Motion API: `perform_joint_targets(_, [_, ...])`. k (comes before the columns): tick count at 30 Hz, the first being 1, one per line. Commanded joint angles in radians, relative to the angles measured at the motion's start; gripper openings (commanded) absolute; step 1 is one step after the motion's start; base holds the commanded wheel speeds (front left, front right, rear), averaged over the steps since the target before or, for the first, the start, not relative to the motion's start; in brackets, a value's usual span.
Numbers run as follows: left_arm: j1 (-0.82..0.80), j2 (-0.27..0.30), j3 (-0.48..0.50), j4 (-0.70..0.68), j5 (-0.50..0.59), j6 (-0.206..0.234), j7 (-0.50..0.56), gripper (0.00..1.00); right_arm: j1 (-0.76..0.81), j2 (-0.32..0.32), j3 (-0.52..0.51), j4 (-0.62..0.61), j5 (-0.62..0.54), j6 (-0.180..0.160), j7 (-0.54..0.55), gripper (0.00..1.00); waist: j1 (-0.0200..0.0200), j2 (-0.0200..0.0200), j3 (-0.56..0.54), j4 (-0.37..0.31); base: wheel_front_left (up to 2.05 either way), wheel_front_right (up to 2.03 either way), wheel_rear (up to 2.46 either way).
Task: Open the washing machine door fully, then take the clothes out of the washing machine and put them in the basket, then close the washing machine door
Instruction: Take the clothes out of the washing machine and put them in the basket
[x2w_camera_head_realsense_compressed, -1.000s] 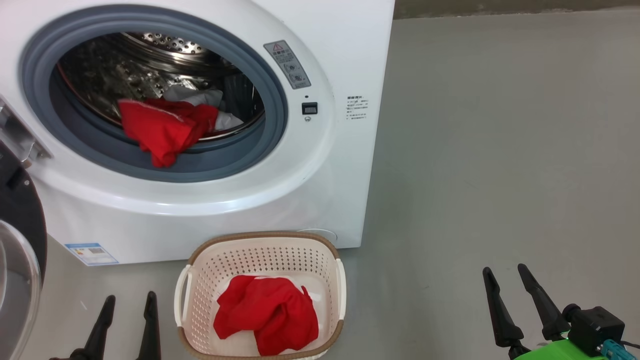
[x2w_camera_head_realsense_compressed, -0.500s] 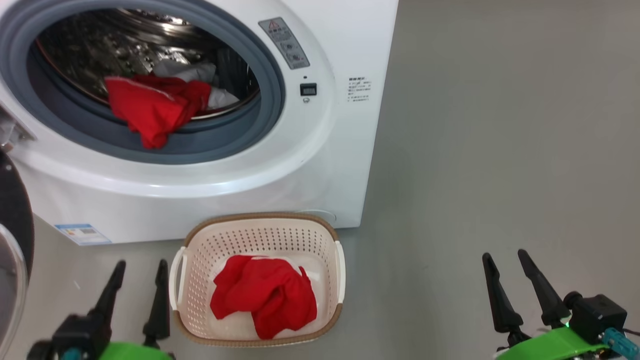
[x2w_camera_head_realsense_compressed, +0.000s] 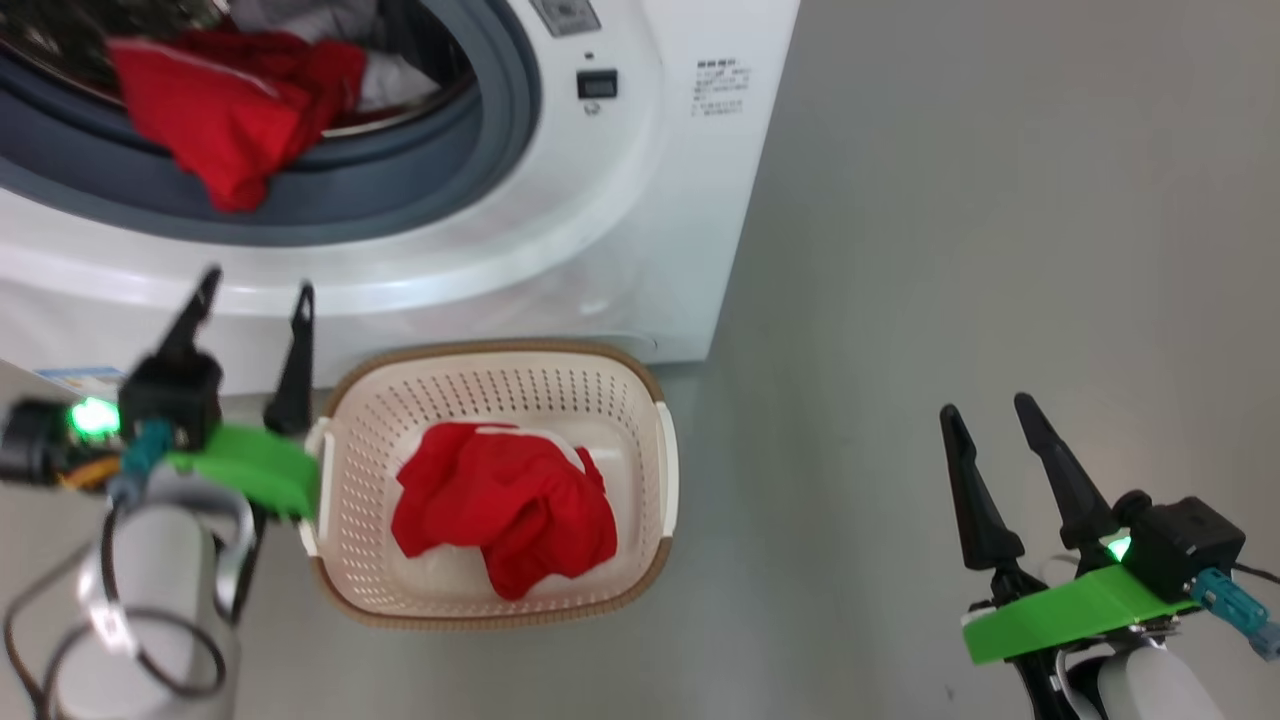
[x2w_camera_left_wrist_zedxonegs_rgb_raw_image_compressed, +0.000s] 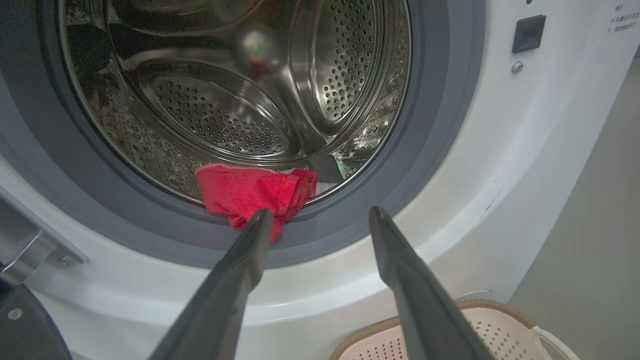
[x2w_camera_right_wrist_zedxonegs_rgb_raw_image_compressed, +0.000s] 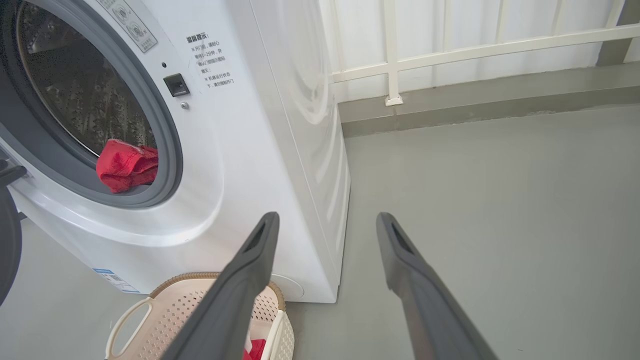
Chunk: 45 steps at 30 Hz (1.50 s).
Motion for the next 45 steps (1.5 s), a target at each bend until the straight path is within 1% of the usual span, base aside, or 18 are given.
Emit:
perform_joint_targets(1, [-0.063, 0.046, 0.02, 0.012, 0.015, 0.01, -0.008, 1.0, -0.028, -0.002, 0.027, -0.028, 0.0, 0.005, -0.006, 1.0, 0.0, 0.0, 0.064, -0.025, 0.0, 0.0, 0.0])
perform_joint_targets(11, [-0.346, 0.125, -0.049, 0.269, 0.102, 0.051, -0.008, 1.0, -0.087, -0.001, 0.05, -0.036, 0.041, 0.005, -0.006, 1.0, 0.0, 0.0, 0.156, -0.076, 0.0, 0.0, 0.0])
perform_joint_targets(18, [-0.474, 0.167, -0.071, 0.415, 0.131, 0.083, -0.008, 1.0, -0.102, -0.001, 0.064, -0.042, 0.053, 0.005, -0.006, 1.0, 0.0, 0.0, 0.191, -0.101, 0.0, 0.0, 0.0])
perform_joint_targets(26, [-0.619, 0.232, -0.116, 0.581, 0.179, 0.119, 0.002, 1.0, -0.129, -0.001, 0.092, -0.049, 0.069, 0.005, -0.006, 1.0, 0.0, 0.0, 0.242, -0.135, 0.0, 0.0, 0.0])
perform_joint_targets(28, [-0.65, 0.248, -0.129, 0.608, 0.192, 0.129, 0.007, 1.0, -0.135, -0.001, 0.099, -0.052, 0.073, 0.005, -0.006, 1.0, 0.0, 0.0, 0.255, -0.143, 0.0, 0.0, 0.0])
perform_joint_targets(35, [-0.738, 0.276, -0.159, 0.667, 0.208, 0.129, 0.02, 1.0, -0.154, -0.001, 0.123, -0.059, 0.083, 0.005, -0.006, 1.0, 0.0, 0.0, 0.299, -0.167, 0.0, 0.0, 0.0])
perform_joint_targets(40, [-0.761, 0.293, -0.178, 0.692, 0.215, 0.13, 0.045, 1.0, -0.164, -0.001, 0.131, -0.063, 0.09, 0.005, -0.006, 1.0, 0.0, 0.0, 0.318, -0.182, 0.0, 0.0, 0.0])
perform_joint_targets(45, [-0.766, 0.303, -0.187, 0.703, 0.211, 0.141, 0.057, 1.0, -0.167, -0.001, 0.132, -0.067, 0.095, 0.005, -0.006, 1.0, 0.0, 0.0, 0.325, -0.189, 0.0, 0.0, 0.0])
